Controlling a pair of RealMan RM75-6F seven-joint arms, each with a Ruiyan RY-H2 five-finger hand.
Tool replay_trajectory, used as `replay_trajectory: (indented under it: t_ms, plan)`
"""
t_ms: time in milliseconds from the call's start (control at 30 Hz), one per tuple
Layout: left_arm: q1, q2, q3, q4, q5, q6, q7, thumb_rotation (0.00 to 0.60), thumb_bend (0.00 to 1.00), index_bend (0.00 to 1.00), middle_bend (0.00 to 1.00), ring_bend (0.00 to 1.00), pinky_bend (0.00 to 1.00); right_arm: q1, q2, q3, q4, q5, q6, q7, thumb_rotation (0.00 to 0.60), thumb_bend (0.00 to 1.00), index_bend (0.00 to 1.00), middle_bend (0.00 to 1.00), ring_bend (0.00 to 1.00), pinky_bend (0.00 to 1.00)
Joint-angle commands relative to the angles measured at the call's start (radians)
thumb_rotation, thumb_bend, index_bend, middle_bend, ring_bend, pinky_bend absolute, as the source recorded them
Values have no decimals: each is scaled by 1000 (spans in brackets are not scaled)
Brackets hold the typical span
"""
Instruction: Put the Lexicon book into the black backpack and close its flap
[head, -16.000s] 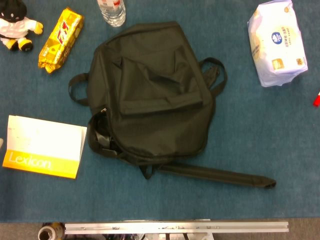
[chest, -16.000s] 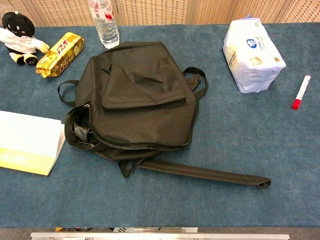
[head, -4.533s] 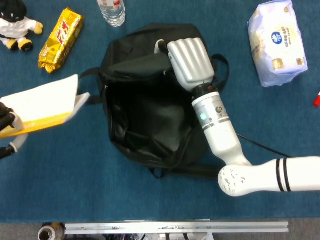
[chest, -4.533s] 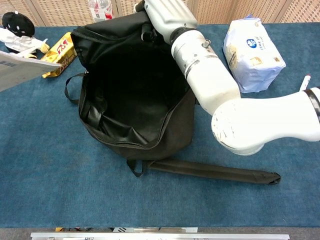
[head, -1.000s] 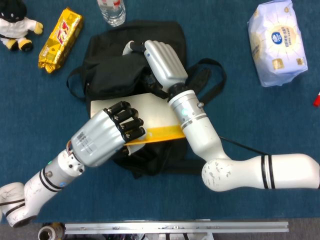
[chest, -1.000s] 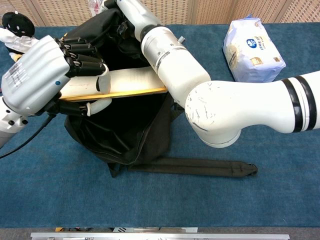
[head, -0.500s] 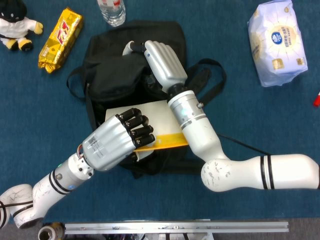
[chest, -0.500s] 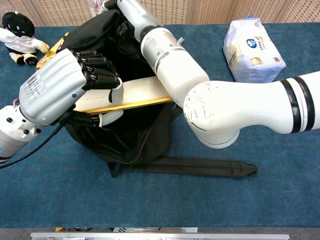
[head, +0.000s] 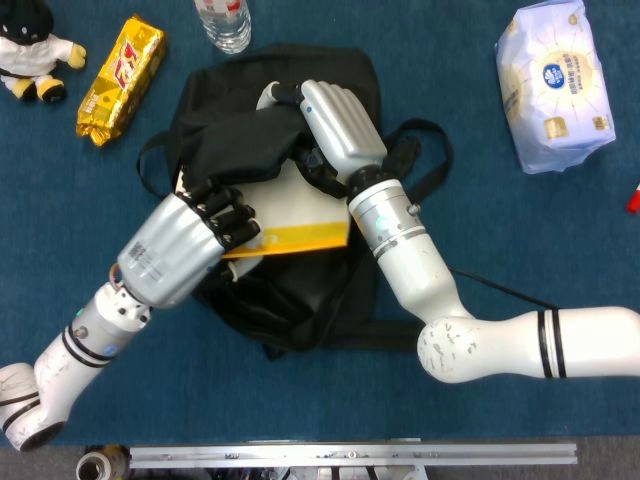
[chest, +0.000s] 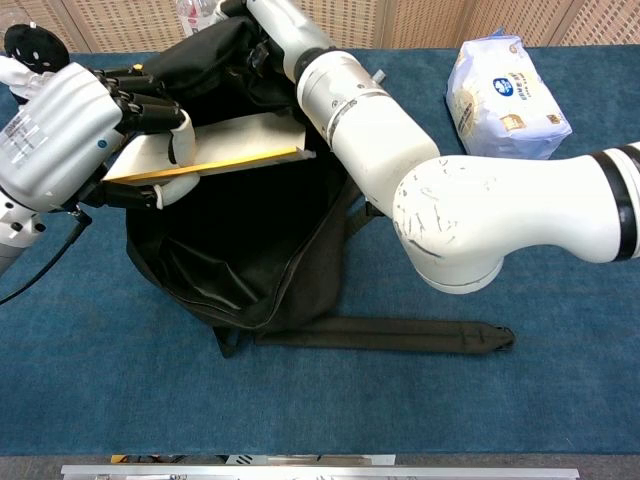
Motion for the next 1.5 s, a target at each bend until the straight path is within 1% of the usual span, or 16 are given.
replay_trajectory:
  t_ms: [33, 333, 467, 567, 767, 967, 1033, 1167, 1267, 1400, 1500]
  plan:
    - [11, 4, 3, 13, -6, 12, 4, 600, 318, 701, 632, 469, 437, -1, 2, -1, -3, 0, 0, 2, 600, 1000, 587, 592, 626, 891]
    - [12, -28, 13, 41, -3, 12, 12, 600, 317, 701, 633, 469, 437, 1, -5, 8, -14, 9, 7, 16, 600, 1000, 587, 592, 626, 891]
    - [3, -51, 17, 43, 15, 9, 36, 600, 317, 702, 634, 469, 438, 6, -17, 15, -12, 7, 14, 26, 600, 1000, 587, 592, 626, 891]
    - [-1, -56, 16, 44, 15, -5, 72, 600, 318, 702, 634, 469, 437, 8, -20, 18, -12, 7, 15, 29, 600, 1000, 587, 592, 626, 891]
    - [3, -67, 30, 48, -3, -38, 94, 600, 317, 702, 634, 469, 437, 6, -17, 22, -18, 8, 18, 34, 600, 1000, 587, 592, 626, 891]
    - [9, -73, 33, 42, -29, -69, 134, 600, 317, 693, 628, 466, 437, 5, -13, 18, -19, 10, 19, 30, 600, 1000, 587, 590, 626, 891]
    - [16, -71, 32, 32, -48, -84, 159, 600, 318, 672, 611, 456, 437, 5, -11, 17, -21, 13, 19, 28, 600, 1000, 587, 590, 626, 891]
    - [28, -65, 26, 6, -80, -105, 207, 600, 314, 590, 549, 423, 437, 3, -6, 17, -28, 19, 13, 29, 600, 1000, 587, 590, 626, 891]
    - [41, -64, 21, -12, -98, -102, 233, 600, 269, 522, 481, 366, 436, 3, 0, 16, -32, 21, 13, 26, 600, 1000, 587, 590, 626, 891]
    - [60, -58, 20, -43, -110, -90, 270, 600, 203, 417, 388, 293, 404, 1, 9, 15, -37, 26, 10, 23, 600, 1000, 587, 590, 626, 891]
    - [71, -52, 21, -64, -118, -89, 292, 600, 178, 353, 336, 259, 385, 0, 15, 13, -42, 28, 6, 23, 600, 1000, 587, 590, 626, 891]
